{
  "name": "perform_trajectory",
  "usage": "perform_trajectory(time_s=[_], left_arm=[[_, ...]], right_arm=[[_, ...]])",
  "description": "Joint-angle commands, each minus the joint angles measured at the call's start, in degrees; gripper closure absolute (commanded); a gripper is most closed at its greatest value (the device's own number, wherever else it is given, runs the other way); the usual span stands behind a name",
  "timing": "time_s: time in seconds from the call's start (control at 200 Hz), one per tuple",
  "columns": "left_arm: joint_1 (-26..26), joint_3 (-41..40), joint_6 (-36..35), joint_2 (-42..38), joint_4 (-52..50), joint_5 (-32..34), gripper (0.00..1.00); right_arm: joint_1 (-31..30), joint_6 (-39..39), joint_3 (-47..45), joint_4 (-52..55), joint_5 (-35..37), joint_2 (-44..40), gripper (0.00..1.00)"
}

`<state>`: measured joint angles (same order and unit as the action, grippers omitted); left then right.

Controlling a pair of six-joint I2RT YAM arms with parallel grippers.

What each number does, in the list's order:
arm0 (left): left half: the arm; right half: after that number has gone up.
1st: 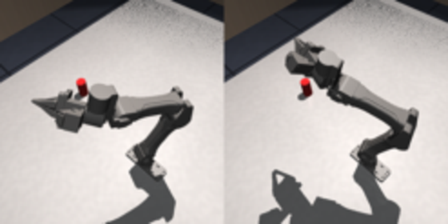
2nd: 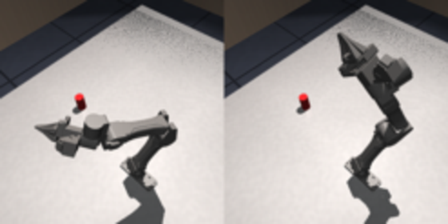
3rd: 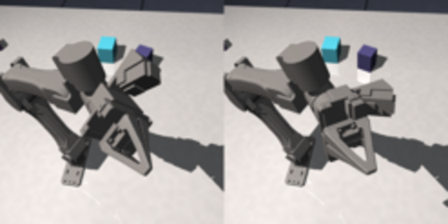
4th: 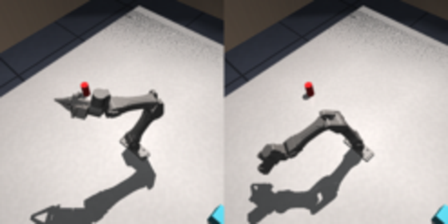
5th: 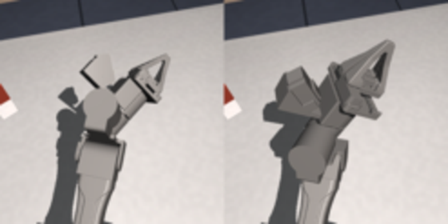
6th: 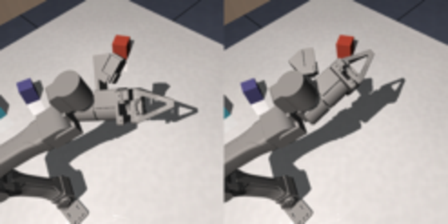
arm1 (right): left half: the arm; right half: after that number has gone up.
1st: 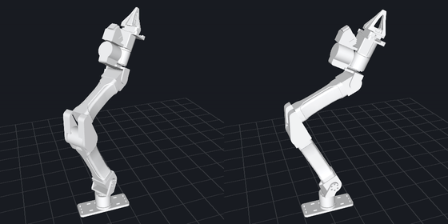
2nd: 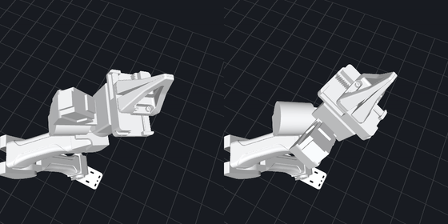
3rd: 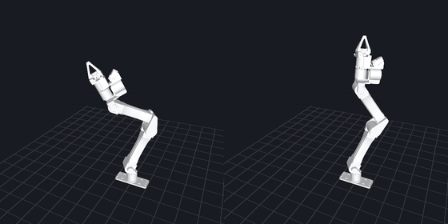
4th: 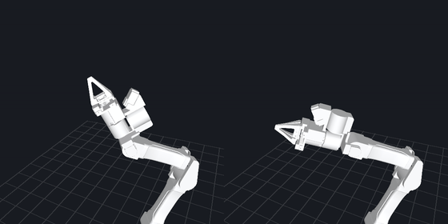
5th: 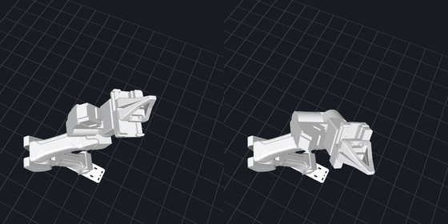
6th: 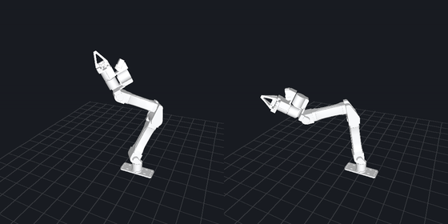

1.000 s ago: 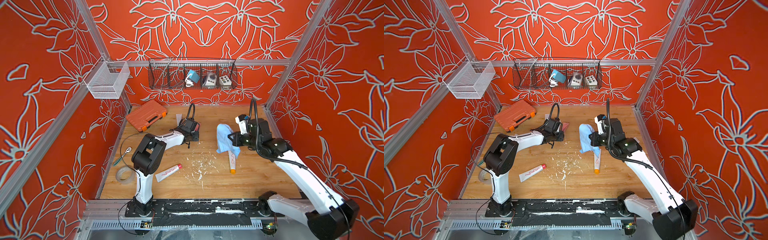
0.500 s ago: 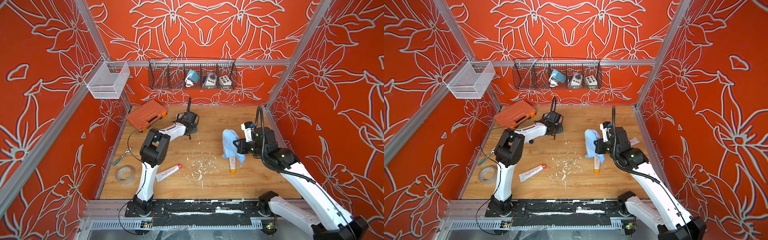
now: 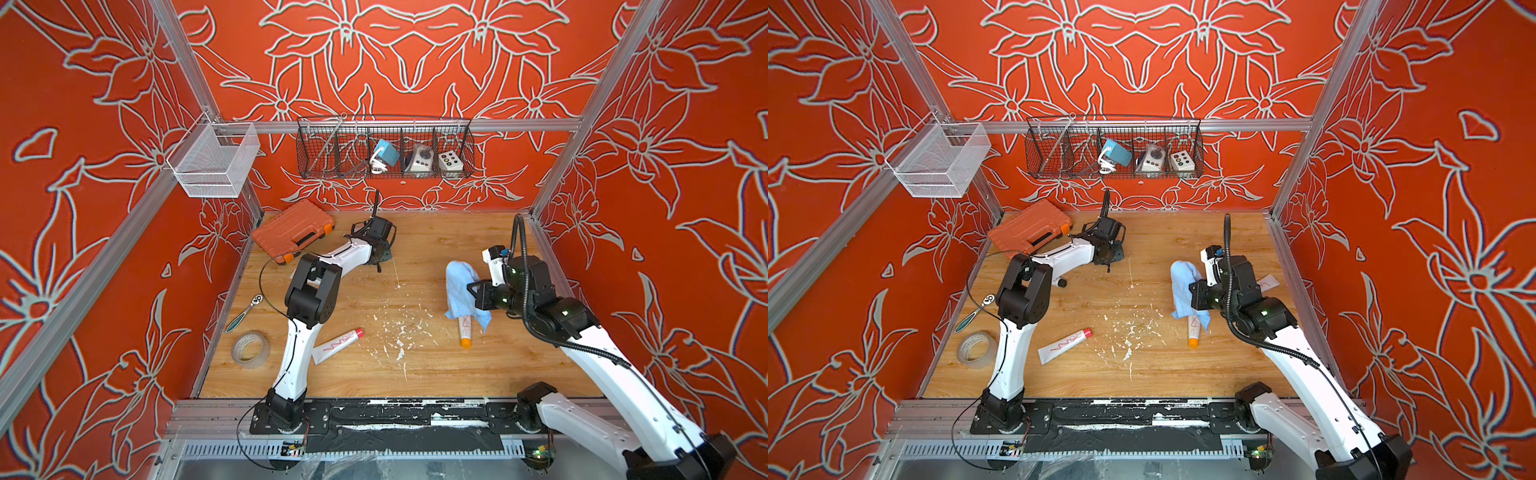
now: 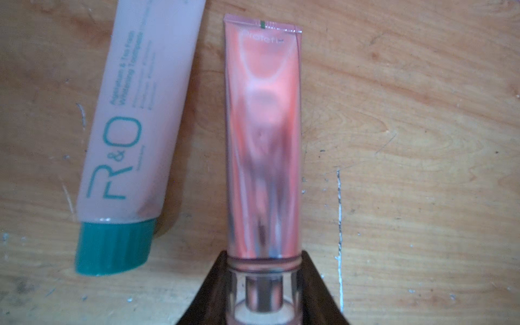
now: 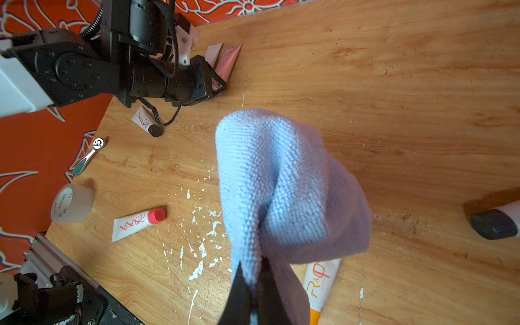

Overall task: Wipe the surface of the toothpaste tube
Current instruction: Move the toothpaste to the center of the board.

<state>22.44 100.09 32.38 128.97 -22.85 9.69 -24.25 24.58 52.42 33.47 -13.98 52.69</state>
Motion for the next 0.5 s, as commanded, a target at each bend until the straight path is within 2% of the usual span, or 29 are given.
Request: perform_trajectory(time_s=[0.0,0.175,0.36,0.49], left_arm=[[-0.29,3.05,-0.59,1.2,-4.01,-0.21,0.56],[-0.32,3.65,-1.86,-1.51,-5.66,0.06,0.44],[-0.44,2.01,-1.4,-6.37,-7.88,1.59,0.42],[-0.94,-1.92,-0.14,-11.58,-8.06,2.86,0.39]], right_arm=[[0.52,-0.16,-0.48,-0.64,0.63,-0.65,1.0],[0.52,0.63,-0.72,-1.56,-0.01,-0.29,1.0],[0.52,1.16,-0.7,-1.92,-1.18,0.14,1.0],[0.52,1.35,-0.79,-1.75,-1.4,-0.26,1.0]])
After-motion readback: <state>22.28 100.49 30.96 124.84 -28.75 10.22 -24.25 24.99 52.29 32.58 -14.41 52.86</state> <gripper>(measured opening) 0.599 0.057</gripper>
